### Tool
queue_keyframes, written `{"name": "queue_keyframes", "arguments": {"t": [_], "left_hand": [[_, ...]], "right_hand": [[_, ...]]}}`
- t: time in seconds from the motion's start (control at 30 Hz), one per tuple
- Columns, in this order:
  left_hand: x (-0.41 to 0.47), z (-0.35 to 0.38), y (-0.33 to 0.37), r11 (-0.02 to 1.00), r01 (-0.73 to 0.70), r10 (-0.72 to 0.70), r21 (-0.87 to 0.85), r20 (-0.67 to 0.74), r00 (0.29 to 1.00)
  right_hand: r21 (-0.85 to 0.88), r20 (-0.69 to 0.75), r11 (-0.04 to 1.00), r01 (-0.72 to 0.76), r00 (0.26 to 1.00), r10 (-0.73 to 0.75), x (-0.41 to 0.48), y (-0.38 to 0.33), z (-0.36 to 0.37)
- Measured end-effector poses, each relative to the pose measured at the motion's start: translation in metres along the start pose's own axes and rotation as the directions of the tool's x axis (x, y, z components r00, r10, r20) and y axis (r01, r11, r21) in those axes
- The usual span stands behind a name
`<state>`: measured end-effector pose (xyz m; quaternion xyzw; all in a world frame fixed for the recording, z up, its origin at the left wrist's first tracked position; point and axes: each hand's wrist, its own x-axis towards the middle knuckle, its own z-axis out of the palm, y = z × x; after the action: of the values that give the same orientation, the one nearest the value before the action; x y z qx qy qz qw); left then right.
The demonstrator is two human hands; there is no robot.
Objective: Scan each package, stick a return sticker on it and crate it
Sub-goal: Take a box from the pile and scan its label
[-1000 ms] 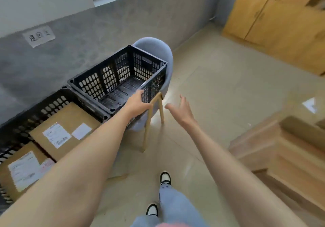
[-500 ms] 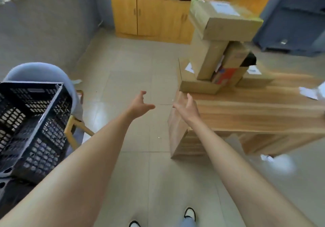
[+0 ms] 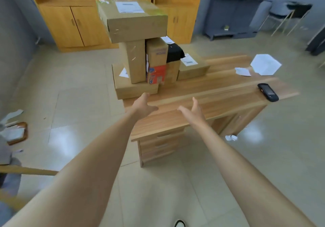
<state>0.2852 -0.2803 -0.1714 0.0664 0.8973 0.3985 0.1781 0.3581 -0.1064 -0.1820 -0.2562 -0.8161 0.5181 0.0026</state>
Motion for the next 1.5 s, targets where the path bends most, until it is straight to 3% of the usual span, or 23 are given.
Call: {"name": "queue_keyframes", "arguments": {"t": [0.33,0.87,1.17,1.5], "left_hand": [[0.058,0.091,0.112,0.998,-0.056,0.056,0.005,0.01,0.998],[0.221,0.182,0.211,0.993,-0.1,0.095,0.071,0.072,0.993],[0.324,0.2,0.253,1.0,-0.006,0.006,-0.015,0.036,0.999],[0.36,0.173,0.258,0.99,0.134,-0.137,-0.033,-0.095,0.986]], "right_hand": [[0.046,-0.074,0.999,-0.01,0.997,0.014,0.067,0.05,-0.137],[0.109,-0.135,0.994,-0.022,0.99,0.036,0.216,0.077,-0.242],[0.027,-0.066,0.998,-0.055,0.996,0.057,0.327,0.064,-0.287],[-0.017,0.085,1.0,0.025,0.996,-0.024,0.413,0.027,-0.274]]}}
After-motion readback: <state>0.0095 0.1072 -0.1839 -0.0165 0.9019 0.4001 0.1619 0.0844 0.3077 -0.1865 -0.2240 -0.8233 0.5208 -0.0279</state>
